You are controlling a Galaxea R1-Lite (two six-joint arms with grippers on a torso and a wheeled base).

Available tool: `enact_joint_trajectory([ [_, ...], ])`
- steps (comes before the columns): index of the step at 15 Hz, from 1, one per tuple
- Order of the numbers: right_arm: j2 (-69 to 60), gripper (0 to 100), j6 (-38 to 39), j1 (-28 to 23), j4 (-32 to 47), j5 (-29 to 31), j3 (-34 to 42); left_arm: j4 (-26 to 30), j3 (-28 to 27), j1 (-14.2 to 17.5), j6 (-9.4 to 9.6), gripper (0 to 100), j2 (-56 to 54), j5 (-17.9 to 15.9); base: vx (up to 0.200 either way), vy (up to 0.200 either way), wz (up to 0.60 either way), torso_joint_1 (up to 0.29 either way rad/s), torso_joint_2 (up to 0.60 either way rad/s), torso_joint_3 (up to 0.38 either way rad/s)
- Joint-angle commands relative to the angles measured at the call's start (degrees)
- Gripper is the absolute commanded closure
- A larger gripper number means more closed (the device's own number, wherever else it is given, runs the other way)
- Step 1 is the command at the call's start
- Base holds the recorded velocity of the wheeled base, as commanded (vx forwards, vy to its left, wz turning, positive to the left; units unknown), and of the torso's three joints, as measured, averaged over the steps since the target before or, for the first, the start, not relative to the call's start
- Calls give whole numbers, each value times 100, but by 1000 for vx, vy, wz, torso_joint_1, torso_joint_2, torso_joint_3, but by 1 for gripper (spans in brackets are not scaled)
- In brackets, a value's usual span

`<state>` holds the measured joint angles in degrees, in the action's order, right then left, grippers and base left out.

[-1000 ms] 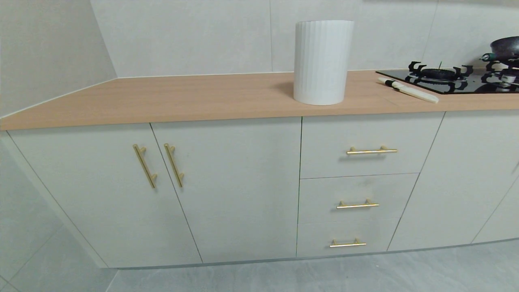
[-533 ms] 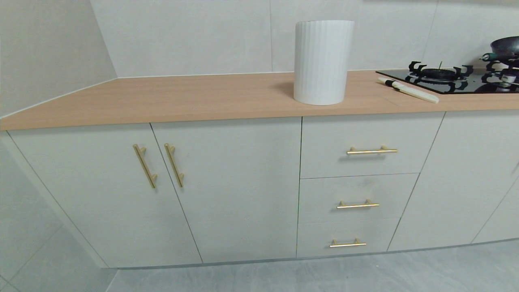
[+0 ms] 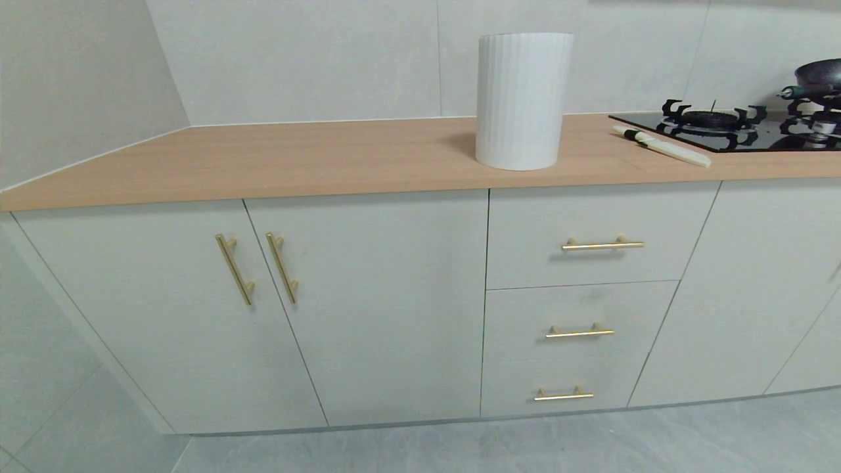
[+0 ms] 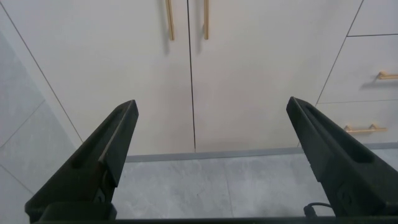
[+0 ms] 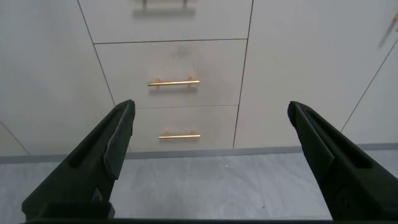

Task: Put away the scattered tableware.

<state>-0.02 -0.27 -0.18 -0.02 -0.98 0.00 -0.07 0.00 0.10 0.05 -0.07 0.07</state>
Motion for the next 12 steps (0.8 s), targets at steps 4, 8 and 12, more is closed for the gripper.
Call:
enact_joint_trajectory([
  [4,11,0,0,1,11,-17,0,-1,0,-1,4,0,7,1,0,0,0,0,0,0],
  [8,11,0,0,1,11,-34,0,-1,0,-1,4,0,7,1,50,0,0,2,1,1],
  [12,11,0,0,1,11,-34,0,-1,0,-1,4,0,7,1,200,0,0,1,-1,2],
])
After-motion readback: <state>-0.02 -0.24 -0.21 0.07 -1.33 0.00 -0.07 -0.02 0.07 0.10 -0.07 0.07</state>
